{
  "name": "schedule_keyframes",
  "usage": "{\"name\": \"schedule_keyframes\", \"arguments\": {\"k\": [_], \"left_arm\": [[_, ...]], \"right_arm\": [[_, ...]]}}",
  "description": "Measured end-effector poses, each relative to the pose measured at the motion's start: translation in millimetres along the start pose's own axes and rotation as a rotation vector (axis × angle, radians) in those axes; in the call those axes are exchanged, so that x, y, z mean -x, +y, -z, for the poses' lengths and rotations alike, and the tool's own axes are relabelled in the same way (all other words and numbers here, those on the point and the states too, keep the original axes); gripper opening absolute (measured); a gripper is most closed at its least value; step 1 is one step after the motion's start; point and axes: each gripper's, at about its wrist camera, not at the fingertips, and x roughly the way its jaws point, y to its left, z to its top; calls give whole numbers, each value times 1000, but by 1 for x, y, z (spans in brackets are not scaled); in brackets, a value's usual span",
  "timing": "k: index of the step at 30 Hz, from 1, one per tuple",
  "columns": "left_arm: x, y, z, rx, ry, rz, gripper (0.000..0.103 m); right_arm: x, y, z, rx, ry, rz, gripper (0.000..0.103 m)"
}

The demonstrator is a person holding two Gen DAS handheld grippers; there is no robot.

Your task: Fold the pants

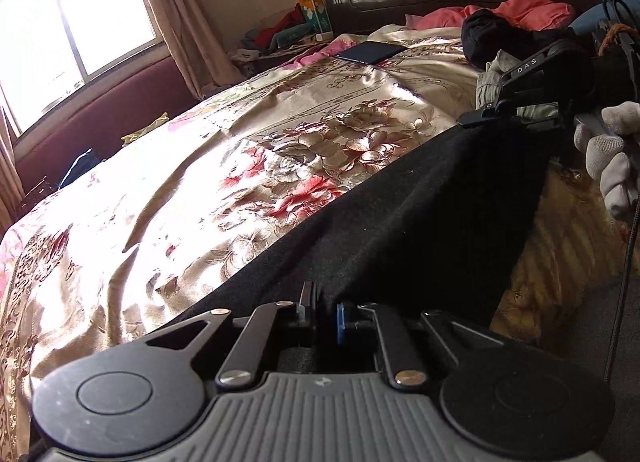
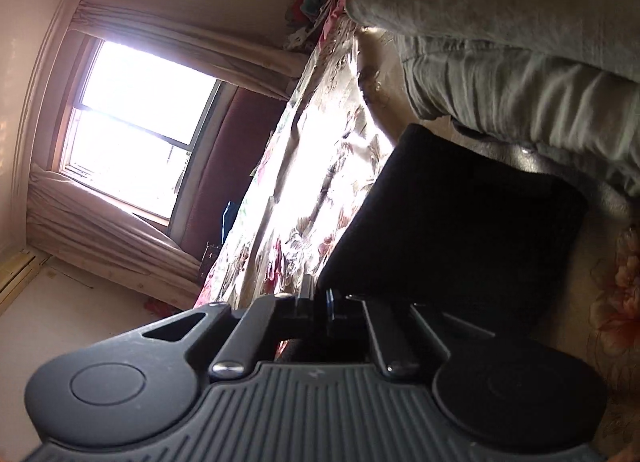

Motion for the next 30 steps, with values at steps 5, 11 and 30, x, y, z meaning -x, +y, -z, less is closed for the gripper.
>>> {"name": "schedule_keyframes", "arguments": {"k": [5, 11, 30], "left_arm": [[1, 2, -1, -9, -3, 4, 26], [25, 13, -11, -23, -66, -43, 26], [1, -31, 30, -108, 87, 70, 26]], "right_arm": [[0, 29, -10, 126, 6, 34, 5], [23, 96, -22, 308, -22, -130, 5], [22, -29, 5, 117, 63, 171, 12]]}}
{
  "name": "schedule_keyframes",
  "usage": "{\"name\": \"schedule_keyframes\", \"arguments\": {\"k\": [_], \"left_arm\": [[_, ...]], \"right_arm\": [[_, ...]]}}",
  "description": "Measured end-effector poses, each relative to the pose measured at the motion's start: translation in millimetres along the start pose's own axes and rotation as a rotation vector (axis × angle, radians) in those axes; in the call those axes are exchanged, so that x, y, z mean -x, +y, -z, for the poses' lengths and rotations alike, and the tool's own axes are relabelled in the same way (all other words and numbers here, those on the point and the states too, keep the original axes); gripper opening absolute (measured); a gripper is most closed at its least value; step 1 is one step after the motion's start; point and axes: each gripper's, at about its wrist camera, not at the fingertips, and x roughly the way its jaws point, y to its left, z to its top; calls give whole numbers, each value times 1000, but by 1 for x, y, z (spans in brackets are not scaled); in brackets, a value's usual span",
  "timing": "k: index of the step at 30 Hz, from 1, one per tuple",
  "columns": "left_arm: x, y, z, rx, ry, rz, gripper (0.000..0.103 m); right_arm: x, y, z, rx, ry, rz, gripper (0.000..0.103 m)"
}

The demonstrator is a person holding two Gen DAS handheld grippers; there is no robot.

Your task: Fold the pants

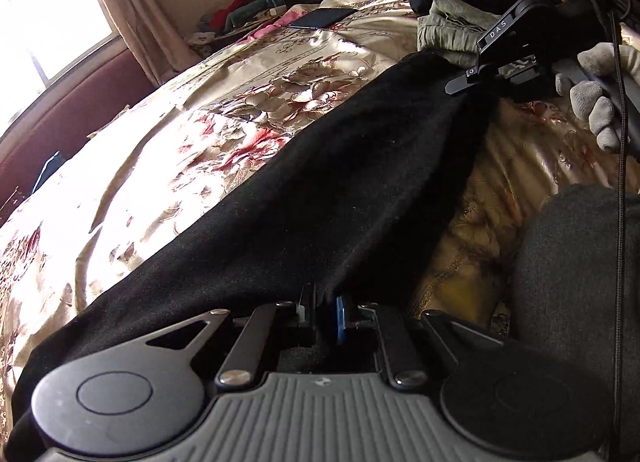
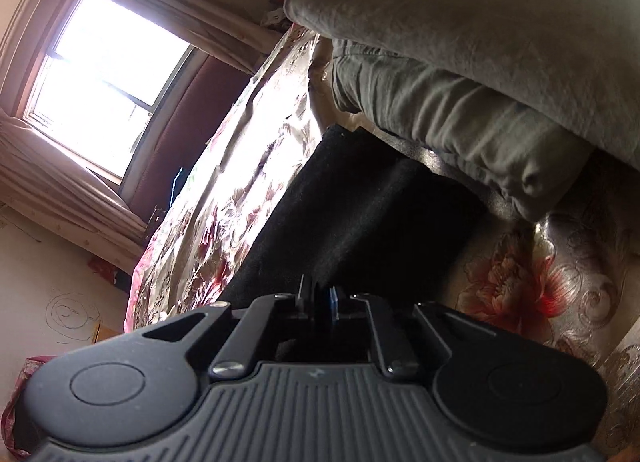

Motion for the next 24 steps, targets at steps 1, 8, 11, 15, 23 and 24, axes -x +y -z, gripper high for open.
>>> {"name": "schedule_keyframes", "arguments": {"k": [1, 8, 11, 15, 23, 24], "left_arm": [[-1, -1, 1, -5, 1, 1, 26], [-1, -8, 3, -24, -5, 15, 26], [8, -4, 1, -14, -27, 16, 26], [14, -4, 2, -16, -34, 32, 26], [11, -12, 13, -58, -4, 54, 26], [13, -11, 13, -52, -10, 53, 26]], "right_arm": [[2, 0, 0, -1, -8, 8, 12], [16, 3, -3, 11, -53, 23, 4], [33, 20, 0, 52, -115, -25, 4], [31, 7, 3, 27, -111, 4, 3], [32, 0, 3, -38, -94, 14, 3], [36, 6, 0, -24, -104, -1, 3]]}}
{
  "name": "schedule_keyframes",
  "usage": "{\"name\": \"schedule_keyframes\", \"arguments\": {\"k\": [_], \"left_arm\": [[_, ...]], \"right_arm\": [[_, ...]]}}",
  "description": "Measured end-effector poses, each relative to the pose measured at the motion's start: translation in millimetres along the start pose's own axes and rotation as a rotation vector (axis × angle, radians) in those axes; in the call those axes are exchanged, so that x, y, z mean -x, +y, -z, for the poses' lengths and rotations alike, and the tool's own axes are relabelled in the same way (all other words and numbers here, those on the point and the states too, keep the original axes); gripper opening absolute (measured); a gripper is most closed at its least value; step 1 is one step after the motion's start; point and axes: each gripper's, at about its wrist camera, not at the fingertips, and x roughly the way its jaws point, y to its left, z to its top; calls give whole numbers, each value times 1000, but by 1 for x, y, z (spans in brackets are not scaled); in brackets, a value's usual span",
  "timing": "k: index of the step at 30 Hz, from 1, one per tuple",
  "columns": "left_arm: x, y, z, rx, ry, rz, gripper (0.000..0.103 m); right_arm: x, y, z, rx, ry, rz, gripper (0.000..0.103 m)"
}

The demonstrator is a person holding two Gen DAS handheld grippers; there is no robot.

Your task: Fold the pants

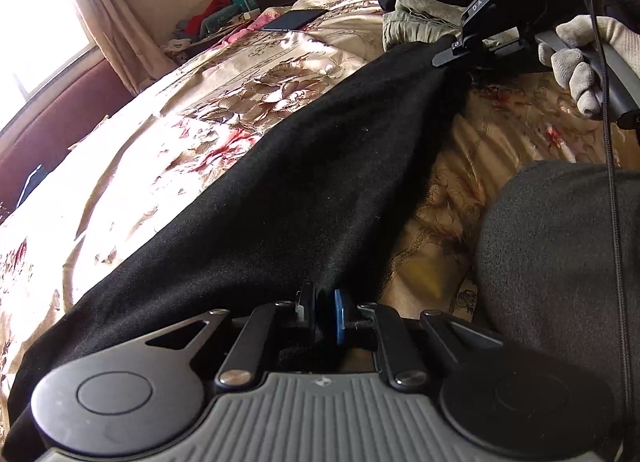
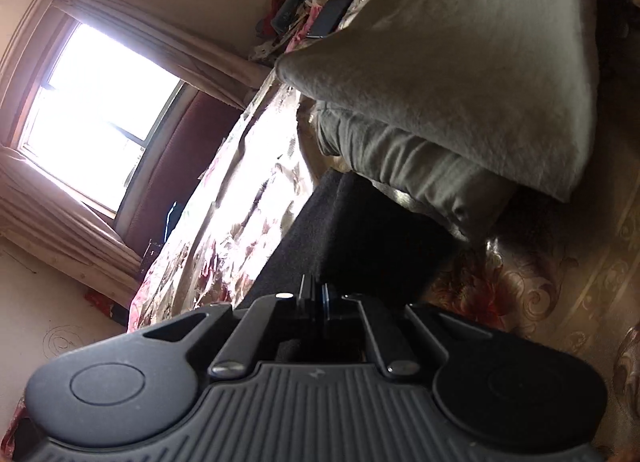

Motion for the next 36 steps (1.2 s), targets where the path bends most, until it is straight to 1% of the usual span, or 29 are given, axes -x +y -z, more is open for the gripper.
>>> {"name": "schedule_keyframes", "arguments": {"k": [2, 4, 5, 7, 8, 9, 10, 11, 13, 17, 20, 23, 25, 27, 29, 31, 33, 34, 36], "left_arm": [[6, 2, -1, 1, -18, -8, 26], [10, 3, -3, 5, -33, -10, 26], [12, 2, -3, 8, -37, -7, 26], [7, 1, 0, 11, -18, 4, 26], [3, 0, 3, 15, 0, 17, 26], [0, -2, 5, 15, 12, 25, 26], [-1, -3, 7, 4, 14, 23, 25], [-1, -5, 8, -10, 14, 19, 25], [3, -1, 7, -6, 3, 23, 25], [4, 3, 5, -5, -5, 14, 25], [7, 1, 3, -18, -22, -4, 25], [15, 4, 0, 2, -44, -15, 25], [22, 7, -3, 9, -57, -21, 24], [27, 9, -4, 17, -67, -15, 24], [27, 7, -2, 27, -58, 10, 24], [16, 0, 4, 31, -17, 49, 24], [5, -8, 12, 0, 17, 58, 23], [2, -12, 15, -17, 23, 52, 23], [6, -12, 13, -16, 26, 59, 23]], "right_arm": [[6, 7, -5, 4, -8, -22, 3], [9, 10, -5, 30, -13, -15, 3], [7, 8, -3, 38, -9, -2, 3], [-8, -6, 2, 36, 18, 58, 3], [-16, -15, 3, 17, 35, 84, 3], [-24, -25, 6, -29, 63, 106, 3], [-26, -29, 8, -69, 72, 106, 3], [-23, -27, 8, -79, 61, 94, 3], [-12, -13, 4, -32, 33, 66, 3], [-4, 3, -10, 4, 27, 18, 3], [1, 7, -15, -21, 26, -18, 3], [10, 20, -21, -11, 7, -67, 3], [9, 35, -23, 19, -2, -83, 3], [9, 32, -22, 39, 0, -59, 3], [1, 16, -16, 6, 18, -19, 3], [-11, -8, -7, 5, 47, 69, 3], [-31, -26, 2, -16, 98, 134, 3], [-37, -31, 5, -24, 110, 136, 3], [-37, -29, 5, -20, 100, 136, 4]]}}
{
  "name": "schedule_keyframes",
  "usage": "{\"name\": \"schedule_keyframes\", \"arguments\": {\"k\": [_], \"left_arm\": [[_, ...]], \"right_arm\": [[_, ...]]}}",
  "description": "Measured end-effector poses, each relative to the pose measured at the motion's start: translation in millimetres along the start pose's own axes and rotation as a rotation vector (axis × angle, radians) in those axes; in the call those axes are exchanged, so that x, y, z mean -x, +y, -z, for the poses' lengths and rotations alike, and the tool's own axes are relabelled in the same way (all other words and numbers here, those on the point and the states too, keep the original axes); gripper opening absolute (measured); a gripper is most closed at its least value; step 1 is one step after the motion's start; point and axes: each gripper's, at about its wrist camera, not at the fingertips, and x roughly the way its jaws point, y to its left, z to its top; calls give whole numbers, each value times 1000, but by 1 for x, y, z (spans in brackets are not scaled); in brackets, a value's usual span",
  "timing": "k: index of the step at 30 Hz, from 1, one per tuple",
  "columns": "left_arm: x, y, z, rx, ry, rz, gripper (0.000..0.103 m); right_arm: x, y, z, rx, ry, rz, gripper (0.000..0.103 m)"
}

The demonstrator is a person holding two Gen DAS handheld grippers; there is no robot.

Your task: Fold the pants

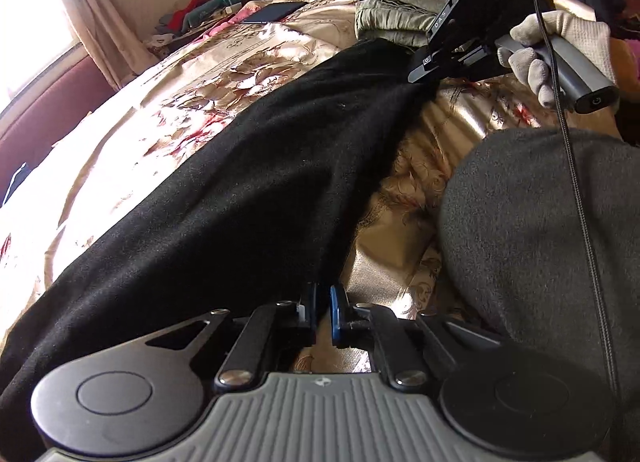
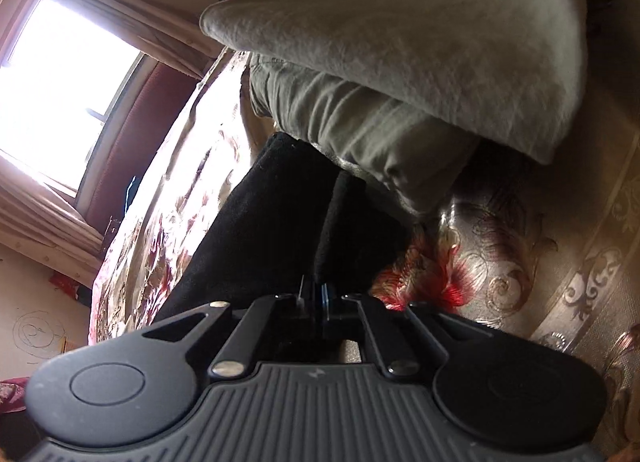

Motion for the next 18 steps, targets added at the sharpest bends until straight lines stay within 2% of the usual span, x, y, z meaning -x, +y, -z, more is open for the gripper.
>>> {"name": "schedule_keyframes", "arguments": {"k": [2, 8, 9, 12, 13, 14, 18], "left_arm": [[10, 2, -1, 8, -7, 2, 23], [29, 7, 3, 31, -52, -46, 25], [28, 8, 2, 39, -60, -59, 27], [11, 10, 1, 53, -18, -84, 35], [0, 11, 3, 61, 51, -51, 39], [-7, 11, 5, 64, 79, -41, 39], [-2, 10, 3, 54, 64, -29, 41]], "right_arm": [[6, 6, -3, 30, -12, -1, 10], [36, 10, 5, 80, -45, -1, 12], [39, 7, 8, 61, -37, -5, 17], [37, -7, 14, -4, 4, -38, 28], [37, -12, 16, -34, -5, -56, 28], [37, -17, 16, -64, -14, -76, 29], [29, -27, 14, -119, -32, -107, 31]]}}
